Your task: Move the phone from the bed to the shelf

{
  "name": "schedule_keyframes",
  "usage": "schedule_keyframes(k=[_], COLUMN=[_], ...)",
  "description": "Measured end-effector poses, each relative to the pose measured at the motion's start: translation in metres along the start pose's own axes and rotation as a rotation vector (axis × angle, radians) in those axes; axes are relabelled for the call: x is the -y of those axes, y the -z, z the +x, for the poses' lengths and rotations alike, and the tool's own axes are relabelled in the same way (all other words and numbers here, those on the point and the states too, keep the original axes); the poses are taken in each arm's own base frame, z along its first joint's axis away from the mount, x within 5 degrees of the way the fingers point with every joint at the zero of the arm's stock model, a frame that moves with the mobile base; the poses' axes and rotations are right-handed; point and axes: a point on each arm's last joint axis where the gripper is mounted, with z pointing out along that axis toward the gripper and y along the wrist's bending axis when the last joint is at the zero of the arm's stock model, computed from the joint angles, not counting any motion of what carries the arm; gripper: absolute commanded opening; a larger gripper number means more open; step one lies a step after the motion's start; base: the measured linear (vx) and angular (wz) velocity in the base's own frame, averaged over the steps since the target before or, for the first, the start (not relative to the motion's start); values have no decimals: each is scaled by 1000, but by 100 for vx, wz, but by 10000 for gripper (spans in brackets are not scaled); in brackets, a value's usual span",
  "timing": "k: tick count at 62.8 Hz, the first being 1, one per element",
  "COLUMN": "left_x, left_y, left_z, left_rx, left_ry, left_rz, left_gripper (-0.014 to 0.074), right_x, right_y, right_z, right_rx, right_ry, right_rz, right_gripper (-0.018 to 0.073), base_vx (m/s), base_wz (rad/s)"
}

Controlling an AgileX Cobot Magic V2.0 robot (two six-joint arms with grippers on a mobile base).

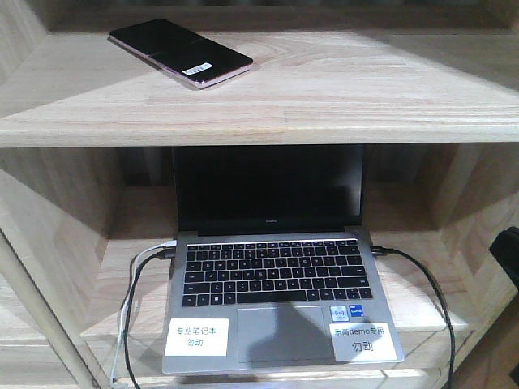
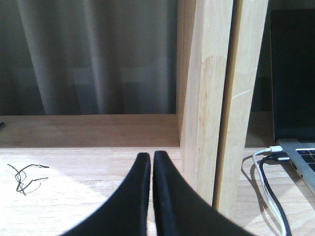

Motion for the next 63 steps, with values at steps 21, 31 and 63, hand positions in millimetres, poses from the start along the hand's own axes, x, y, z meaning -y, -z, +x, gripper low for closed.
schedule_keyframes(k=[21, 31, 63], left_x=[0, 0, 0], left_y=[0, 0, 0], left_z=[0, 0, 0], left_rx=[0, 0, 0], left_ry=[0, 0, 0], left_rz=[0, 0, 0], left_gripper=[1, 1, 1], right_x=[1, 1, 3], right_y=[0, 0, 0], right_z=[-1, -1, 0], right_rx=[15, 15, 5], right_ry=[-3, -3, 26], right_rz=[8, 8, 34], right_gripper=[-4, -4, -4], base_vx=[0, 0, 0], base_wz=[0, 0, 0])
